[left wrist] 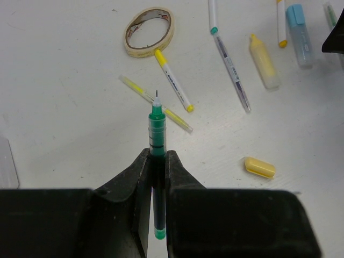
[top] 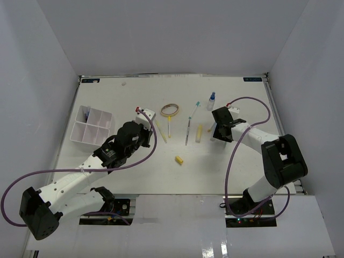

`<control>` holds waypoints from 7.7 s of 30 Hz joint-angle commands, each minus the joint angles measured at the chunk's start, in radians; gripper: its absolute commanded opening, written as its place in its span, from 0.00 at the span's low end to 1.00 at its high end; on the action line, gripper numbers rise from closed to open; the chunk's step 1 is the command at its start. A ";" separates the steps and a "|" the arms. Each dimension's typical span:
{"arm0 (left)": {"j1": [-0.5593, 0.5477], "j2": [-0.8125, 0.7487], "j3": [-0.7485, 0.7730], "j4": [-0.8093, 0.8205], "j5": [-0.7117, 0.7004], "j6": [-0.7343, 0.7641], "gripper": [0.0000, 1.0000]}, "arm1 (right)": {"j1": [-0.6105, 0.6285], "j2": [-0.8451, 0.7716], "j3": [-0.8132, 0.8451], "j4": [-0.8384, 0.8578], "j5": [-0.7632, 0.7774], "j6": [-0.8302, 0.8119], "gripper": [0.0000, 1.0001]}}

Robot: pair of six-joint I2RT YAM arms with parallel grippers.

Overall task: Sort the stationery into containers
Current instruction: Close the pen cap on the pen.

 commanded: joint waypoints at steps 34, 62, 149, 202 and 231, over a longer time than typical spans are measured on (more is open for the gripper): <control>0.002 0.002 -0.001 0.011 0.121 0.014 0.00 | -0.047 0.035 0.022 0.042 0.046 0.015 0.19; 0.002 0.223 0.188 0.271 0.822 -0.093 0.00 | 0.049 -0.643 -0.153 0.704 -0.658 -0.312 0.11; 0.026 0.064 -0.013 0.583 0.735 -0.285 0.00 | 0.304 -0.515 -0.280 1.296 -0.700 -0.089 0.08; 0.026 0.145 0.134 0.799 0.742 -0.263 0.00 | 0.307 -0.489 -0.310 1.247 -0.726 -0.145 0.08; 0.028 0.165 0.253 0.775 0.699 -0.205 0.00 | 0.306 -0.469 -0.388 1.071 -0.772 -0.197 0.08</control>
